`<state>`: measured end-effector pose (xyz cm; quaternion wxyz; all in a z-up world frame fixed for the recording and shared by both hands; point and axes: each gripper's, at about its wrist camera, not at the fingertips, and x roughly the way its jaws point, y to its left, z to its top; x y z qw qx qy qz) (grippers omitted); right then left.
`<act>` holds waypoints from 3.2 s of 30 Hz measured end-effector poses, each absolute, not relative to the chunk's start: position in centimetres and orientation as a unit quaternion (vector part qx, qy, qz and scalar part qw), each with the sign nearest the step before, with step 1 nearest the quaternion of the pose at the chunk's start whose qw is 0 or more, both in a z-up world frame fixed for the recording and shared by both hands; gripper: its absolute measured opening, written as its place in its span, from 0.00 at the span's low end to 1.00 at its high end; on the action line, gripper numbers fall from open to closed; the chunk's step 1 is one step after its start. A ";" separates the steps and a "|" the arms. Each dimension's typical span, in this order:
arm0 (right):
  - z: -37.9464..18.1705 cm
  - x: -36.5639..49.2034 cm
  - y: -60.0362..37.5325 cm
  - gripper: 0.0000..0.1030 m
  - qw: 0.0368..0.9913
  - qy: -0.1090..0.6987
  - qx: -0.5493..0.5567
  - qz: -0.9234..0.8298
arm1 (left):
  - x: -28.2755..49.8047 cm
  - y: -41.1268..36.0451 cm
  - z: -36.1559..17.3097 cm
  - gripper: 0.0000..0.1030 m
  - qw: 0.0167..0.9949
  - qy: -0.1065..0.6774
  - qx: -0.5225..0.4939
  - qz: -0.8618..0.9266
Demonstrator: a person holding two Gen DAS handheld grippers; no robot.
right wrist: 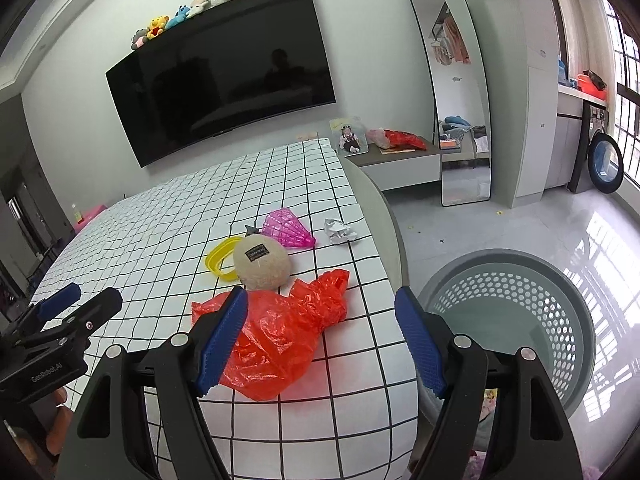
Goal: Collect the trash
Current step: 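Move both tools back over the bed toward the red plastic bag, then close the right gripper on the red plastic bag and lift it, then grasp the beige fluffy ball with the left gripper while the right holds the red bag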
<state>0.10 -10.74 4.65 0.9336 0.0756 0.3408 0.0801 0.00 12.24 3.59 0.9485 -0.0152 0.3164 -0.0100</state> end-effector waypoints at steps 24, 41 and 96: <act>-1.3 5.8 -5.4 0.75 0.891 0.447 0.019 0.075 | 3.7 15.8 -0.6 0.93 0.932 0.360 -0.033 0.007; -2.4 4.9 -4.9 0.40 0.896 0.432 0.021 0.101 | 4.0 15.0 -0.9 0.93 0.928 0.372 -0.038 0.000; -4.6 3.7 -27.5 0.32 0.896 0.403 0.184 0.033 | 13.6 1.3 -4.3 0.57 0.910 0.410 0.039 0.038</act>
